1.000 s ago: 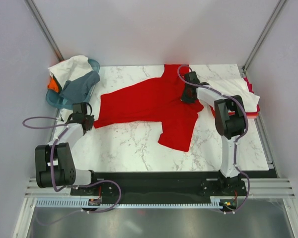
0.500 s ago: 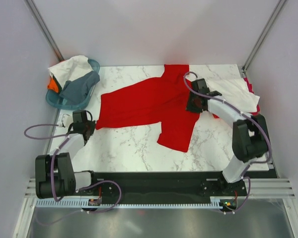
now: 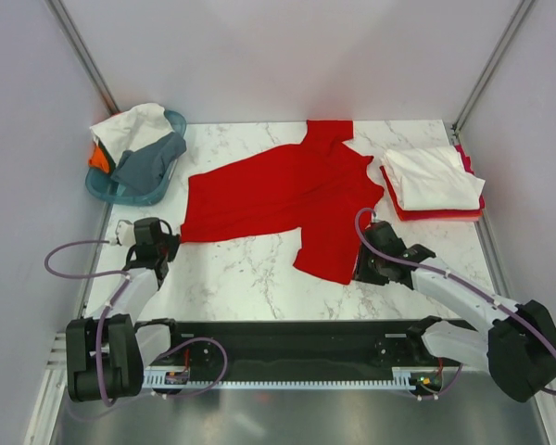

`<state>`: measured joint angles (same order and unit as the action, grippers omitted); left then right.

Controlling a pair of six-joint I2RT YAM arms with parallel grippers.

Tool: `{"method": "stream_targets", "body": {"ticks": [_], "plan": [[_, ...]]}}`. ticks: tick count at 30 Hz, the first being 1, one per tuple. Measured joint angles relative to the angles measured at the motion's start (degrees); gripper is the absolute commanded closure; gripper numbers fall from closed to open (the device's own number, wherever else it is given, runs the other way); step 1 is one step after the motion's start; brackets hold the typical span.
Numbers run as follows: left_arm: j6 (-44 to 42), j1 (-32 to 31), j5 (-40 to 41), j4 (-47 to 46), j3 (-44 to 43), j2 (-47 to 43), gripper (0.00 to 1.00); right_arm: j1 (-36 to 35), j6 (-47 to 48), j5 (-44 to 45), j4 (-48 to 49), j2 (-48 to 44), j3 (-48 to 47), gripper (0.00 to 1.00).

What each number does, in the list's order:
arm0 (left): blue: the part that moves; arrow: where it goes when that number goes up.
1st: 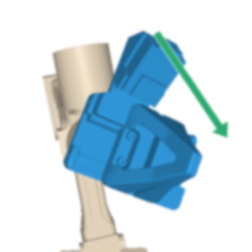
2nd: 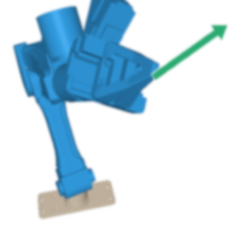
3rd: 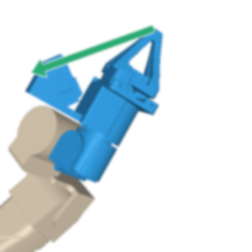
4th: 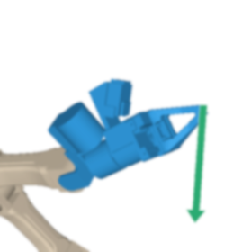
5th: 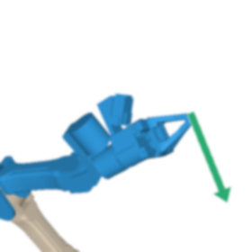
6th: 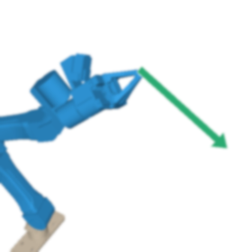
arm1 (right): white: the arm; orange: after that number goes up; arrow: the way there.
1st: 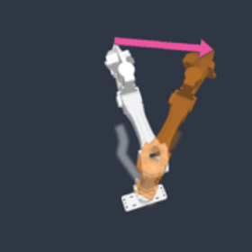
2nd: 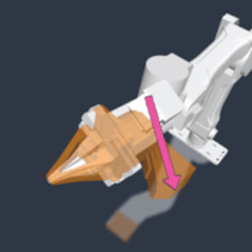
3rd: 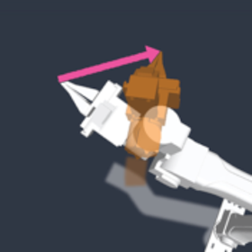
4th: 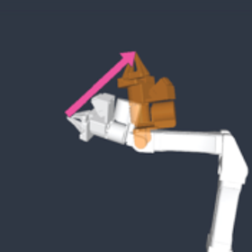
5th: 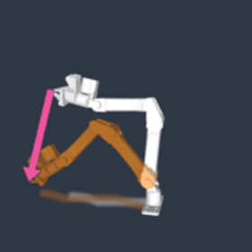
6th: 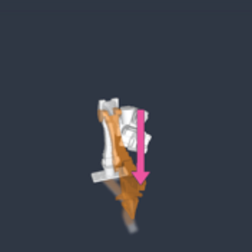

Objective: Fold and stack the t-shirts
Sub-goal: Flatten the tshirt out

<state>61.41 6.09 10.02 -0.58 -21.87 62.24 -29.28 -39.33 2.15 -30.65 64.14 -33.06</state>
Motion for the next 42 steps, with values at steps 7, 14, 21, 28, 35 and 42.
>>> {"method": "stream_targets", "body": {"ticks": [7, 14, 21, 28, 35, 42], "plan": [[0.00, 0.00, -1.20, 0.28, 0.24, -0.87, 0.98, -2.23, -4.68, 0.04, 0.87, -0.20, 2.75, 0.56], [0.00, 0.00, -1.20, 2.51, 0.22, -2.14, 0.98, -2.78, -6.60, -0.44, 3.39, 3.67, 2.62, 0.54], [0.00, 0.00, -1.20, 4.85, 0.24, -5.95, 0.98, -2.91, -7.65, -1.31, 6.84, 5.18, 2.45, 0.54], [0.02, 0.00, -1.40, 5.40, 1.03, -8.26, 0.98, -3.15, -8.50, -1.33, 7.26, 5.55, 2.43, 0.58], [0.00, 0.00, -2.99, 6.34, 1.77, -8.50, 0.98, -3.26, -8.61, -1.14, 8.96, 6.16, 3.10, 0.97], [0.00, -0.02, -4.15, 8.00, 4.55, -9.84, 0.89, -3.26, -8.66, 4.09, 2.82, -0.87, 3.41, 1.00]]}}
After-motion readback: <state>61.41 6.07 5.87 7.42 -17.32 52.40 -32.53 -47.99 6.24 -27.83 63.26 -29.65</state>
